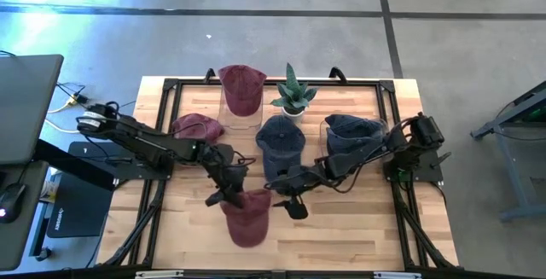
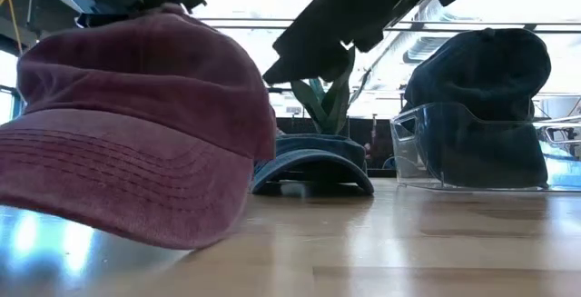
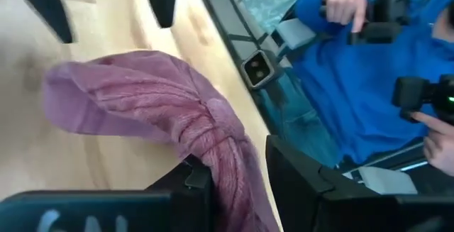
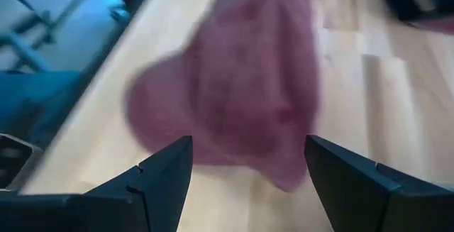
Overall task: Pick & Place hat
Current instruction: Put the bottom red cap into the left transparent bin
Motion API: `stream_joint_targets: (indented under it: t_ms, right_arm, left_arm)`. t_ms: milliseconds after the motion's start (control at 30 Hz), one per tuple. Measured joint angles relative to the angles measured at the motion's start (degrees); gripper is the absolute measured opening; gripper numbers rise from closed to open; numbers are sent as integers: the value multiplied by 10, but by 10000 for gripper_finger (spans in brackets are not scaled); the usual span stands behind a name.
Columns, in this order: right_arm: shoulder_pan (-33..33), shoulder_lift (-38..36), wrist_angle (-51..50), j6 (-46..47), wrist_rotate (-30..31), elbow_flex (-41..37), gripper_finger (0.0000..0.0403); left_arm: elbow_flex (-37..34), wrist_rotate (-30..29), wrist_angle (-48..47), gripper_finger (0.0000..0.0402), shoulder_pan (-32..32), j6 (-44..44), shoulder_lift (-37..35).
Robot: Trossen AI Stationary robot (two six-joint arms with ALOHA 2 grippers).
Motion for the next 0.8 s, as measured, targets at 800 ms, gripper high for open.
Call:
stream_joint_targets:
  t_ms: [800]
  right_arm:
    - [-42, 71, 198, -43, -276, 0, 191]
  left_arm:
    - [0, -63, 51, 7, -22, 29, 11]
